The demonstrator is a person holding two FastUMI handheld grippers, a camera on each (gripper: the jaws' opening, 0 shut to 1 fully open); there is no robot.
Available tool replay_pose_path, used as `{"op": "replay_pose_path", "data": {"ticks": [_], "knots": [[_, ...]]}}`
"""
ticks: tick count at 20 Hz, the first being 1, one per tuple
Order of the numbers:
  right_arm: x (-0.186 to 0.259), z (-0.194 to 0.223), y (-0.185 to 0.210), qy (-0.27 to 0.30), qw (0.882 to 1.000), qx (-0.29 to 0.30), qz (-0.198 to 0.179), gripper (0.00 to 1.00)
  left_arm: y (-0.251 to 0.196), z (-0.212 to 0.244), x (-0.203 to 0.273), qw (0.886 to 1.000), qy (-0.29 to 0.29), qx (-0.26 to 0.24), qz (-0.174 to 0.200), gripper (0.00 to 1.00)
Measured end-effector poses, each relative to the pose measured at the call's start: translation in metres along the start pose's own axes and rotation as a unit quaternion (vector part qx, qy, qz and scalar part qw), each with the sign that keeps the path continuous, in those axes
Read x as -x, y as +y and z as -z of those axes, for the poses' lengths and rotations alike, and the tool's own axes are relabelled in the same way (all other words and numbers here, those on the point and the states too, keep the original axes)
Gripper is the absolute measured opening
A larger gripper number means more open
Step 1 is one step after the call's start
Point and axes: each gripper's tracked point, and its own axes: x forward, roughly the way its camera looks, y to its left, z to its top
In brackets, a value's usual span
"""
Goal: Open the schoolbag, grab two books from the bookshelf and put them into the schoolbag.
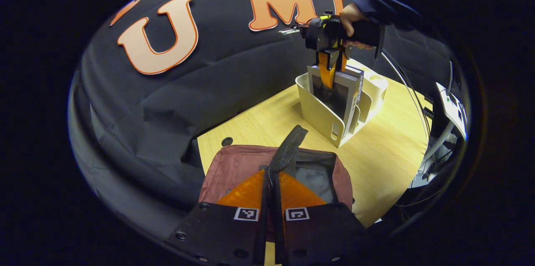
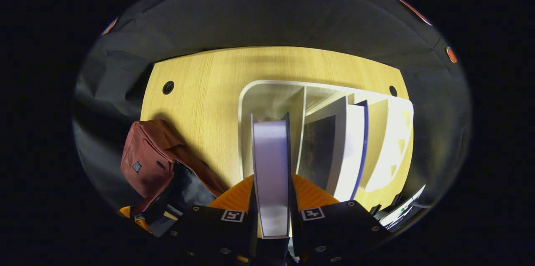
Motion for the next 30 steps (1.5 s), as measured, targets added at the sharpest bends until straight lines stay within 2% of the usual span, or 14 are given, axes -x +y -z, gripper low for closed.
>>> {"op": "replay_pose_path", "data": {"ticks": [4, 5, 6, 15, 19, 23, 30], "knots": [[0.036, 0.003, -0.017, -0.015, 1.000, -0.013, -0.014, 0.34, -0.004, 0.001, -0.002, 1.000, 0.001, -0.001, 0.003, 0.09], [0.047, 0.003, -0.019, -0.020, 0.999, -0.017, -0.020, 0.24, -0.004, -0.001, -0.002, 1.000, 0.000, -0.003, 0.005, 0.09], [0.058, 0.004, -0.021, -0.026, 0.999, -0.020, -0.025, 0.32, -0.005, 0.000, -0.002, 1.000, 0.000, -0.004, 0.006, 0.09], [0.158, 0.020, -0.049, -0.088, 0.993, -0.044, -0.060, 0.31, -0.005, -0.004, -0.005, 1.000, 0.007, -0.004, 0.009, 0.09], [0.198, 0.032, -0.057, -0.133, 0.985, -0.065, -0.091, 0.31, -0.006, -0.006, -0.007, 1.000, 0.009, -0.006, 0.010, 0.09], [0.207, 0.054, -0.057, -0.151, 0.977, -0.079, -0.125, 0.30, -0.007, -0.008, -0.009, 1.000, 0.014, -0.013, 0.008, 0.09], [0.185, 0.098, -0.036, -0.139, 0.969, -0.090, -0.185, 0.30, -0.004, -0.015, -0.009, 0.999, 0.021, -0.025, 0.001, 0.09]]}}
